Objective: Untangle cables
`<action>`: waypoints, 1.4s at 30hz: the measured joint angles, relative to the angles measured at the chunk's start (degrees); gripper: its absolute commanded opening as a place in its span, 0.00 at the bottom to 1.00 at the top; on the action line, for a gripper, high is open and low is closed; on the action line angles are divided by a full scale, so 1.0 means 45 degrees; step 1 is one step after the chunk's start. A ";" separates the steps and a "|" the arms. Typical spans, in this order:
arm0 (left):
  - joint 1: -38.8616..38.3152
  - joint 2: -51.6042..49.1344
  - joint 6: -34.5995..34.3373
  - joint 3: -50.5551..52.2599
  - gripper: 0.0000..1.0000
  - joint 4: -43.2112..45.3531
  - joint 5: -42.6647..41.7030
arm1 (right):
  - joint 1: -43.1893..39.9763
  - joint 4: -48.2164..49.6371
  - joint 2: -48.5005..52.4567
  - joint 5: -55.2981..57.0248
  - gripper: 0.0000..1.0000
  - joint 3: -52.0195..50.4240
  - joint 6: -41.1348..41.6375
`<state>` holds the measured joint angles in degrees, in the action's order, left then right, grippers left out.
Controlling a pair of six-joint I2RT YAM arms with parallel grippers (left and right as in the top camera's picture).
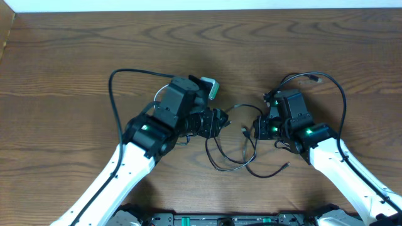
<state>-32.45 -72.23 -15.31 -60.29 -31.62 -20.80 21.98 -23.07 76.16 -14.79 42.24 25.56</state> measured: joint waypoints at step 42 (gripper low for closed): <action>-0.0505 -0.5950 0.0272 0.0000 0.50 0.1030 -0.2259 | 0.0000 0.1685 0.0019 -0.3079 0.01 0.0000 0.1311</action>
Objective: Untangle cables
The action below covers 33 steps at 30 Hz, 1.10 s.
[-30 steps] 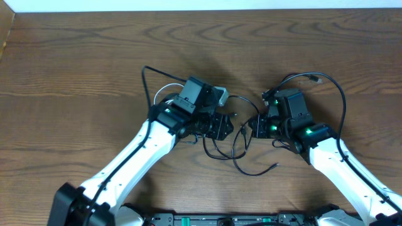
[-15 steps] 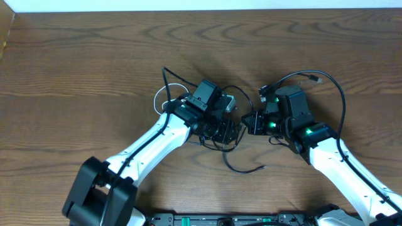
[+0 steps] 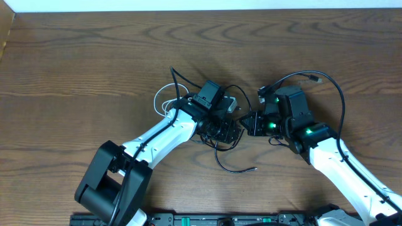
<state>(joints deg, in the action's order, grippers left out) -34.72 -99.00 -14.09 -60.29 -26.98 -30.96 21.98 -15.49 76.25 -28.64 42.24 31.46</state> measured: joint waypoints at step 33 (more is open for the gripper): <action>0.0000 0.0000 -0.1438 0.0000 0.48 -0.0937 -0.1768 | 0.0000 -0.0083 0.0000 0.0325 0.01 0.0000 0.0000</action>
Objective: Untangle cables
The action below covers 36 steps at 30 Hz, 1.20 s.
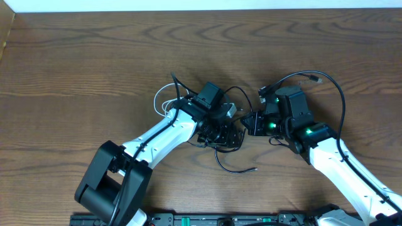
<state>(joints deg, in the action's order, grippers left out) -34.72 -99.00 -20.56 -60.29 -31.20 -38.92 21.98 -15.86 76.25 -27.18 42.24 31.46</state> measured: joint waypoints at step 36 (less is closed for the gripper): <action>0.0000 -0.0005 -0.2152 0.0000 0.48 0.0549 -0.0772 | -0.0340 0.4872 0.0000 -0.1977 0.01 0.0000 0.0160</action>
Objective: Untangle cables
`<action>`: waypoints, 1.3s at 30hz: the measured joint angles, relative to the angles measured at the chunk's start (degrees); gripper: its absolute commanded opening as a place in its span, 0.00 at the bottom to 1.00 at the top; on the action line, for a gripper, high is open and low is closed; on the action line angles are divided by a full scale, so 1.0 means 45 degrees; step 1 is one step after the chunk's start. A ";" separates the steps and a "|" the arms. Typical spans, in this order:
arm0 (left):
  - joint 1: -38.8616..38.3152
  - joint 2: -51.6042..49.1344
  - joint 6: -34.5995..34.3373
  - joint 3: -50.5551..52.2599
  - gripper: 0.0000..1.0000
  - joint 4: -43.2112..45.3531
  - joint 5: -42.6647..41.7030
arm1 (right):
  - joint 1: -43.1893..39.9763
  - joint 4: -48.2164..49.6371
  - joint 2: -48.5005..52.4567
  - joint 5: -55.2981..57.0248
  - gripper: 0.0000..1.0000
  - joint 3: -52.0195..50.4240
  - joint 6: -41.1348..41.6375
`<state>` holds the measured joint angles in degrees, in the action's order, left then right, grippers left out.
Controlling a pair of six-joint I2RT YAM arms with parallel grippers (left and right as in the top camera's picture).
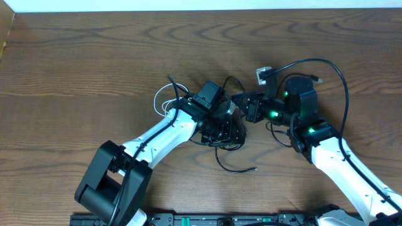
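A tangle of thin black cable (227, 148) lies mid-table, with one free end (252, 168) trailing toward the front. A white cable (162, 100) loops beside the left arm's wrist. My left gripper (228, 133) is down in the tangle and appears shut on black cable. My right gripper (250, 110) sits just right of it, tilted toward the left, and appears shut on a black strand. From there the strand arches up behind the left gripper (235, 82). The fingertips of both are partly hidden by their own bodies.
The right arm's own black lead (342, 81) arcs over its wrist at the right. The two grippers are almost touching. Bare wooden table (75, 69) spreads to the left and back, with a white wall edge along the far side.
My right gripper has shifted up and to the left and turned, lifting a black strand into an arch. The left gripper stays in the tangle with little change.
First the left arm reached from the left, with both grippers either side of a loose black loop. Then the left arm was folded in with its gripper down on the bunched tangle, the right gripper close beside it. Now the right one has drawn a strand toward the back.
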<state>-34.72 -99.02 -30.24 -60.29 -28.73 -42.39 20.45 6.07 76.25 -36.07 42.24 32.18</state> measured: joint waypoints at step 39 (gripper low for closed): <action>0.0000 -0.0049 -0.0627 0.0000 0.46 0.0223 0.3619 | -0.1447 -0.6543 0.0044 0.3410 0.01 -0.0019 -0.0330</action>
<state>-34.72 -99.24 -33.06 -60.29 -27.73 -26.11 13.93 -23.38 76.44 -20.73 42.15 30.70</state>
